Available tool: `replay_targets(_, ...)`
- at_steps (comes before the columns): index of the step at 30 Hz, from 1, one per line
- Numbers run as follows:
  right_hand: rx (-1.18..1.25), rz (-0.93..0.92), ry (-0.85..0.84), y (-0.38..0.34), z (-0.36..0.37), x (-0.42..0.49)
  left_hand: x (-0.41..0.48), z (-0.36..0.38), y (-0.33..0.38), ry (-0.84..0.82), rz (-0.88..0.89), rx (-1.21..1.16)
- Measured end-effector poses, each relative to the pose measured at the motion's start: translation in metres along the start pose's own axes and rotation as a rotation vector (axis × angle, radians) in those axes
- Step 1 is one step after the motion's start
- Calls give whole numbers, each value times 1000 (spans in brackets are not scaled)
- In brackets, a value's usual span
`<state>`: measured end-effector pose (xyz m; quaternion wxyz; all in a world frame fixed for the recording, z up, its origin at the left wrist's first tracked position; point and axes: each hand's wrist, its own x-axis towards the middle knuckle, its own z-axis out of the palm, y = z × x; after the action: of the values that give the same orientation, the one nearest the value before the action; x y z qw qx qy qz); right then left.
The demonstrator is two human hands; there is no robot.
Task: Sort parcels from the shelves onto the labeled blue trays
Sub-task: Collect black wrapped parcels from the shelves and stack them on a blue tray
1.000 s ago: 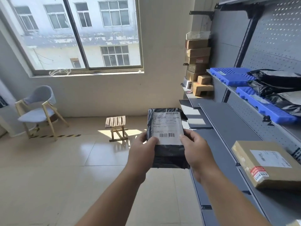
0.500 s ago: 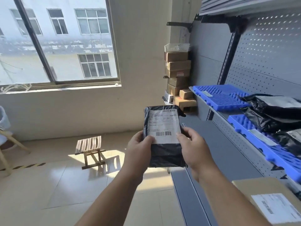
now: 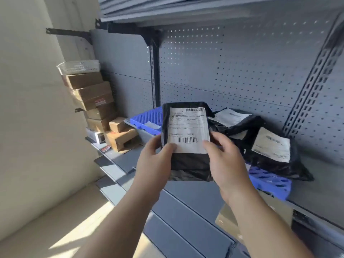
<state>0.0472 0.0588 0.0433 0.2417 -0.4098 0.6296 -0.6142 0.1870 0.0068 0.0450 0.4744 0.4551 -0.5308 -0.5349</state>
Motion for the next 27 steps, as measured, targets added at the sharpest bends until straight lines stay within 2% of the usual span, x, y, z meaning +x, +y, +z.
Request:
replay_targets(6,-11,24,311,-6,-62,24,31,82,14,-248,69,22)
replay_targets(10,-20,54,439,-9,-111,35,35,142,24,-411,94,34)
replay_targets(13,-49,77,484,-4,-140,47,35,180,27,-503,94,79)
replay_targets(18,-96,127,537,15,-170,73,39,224,27,-512,91,165)
replay_targets(27,-175,257,548,34,-183,93,57,254,7,-607,53,333)
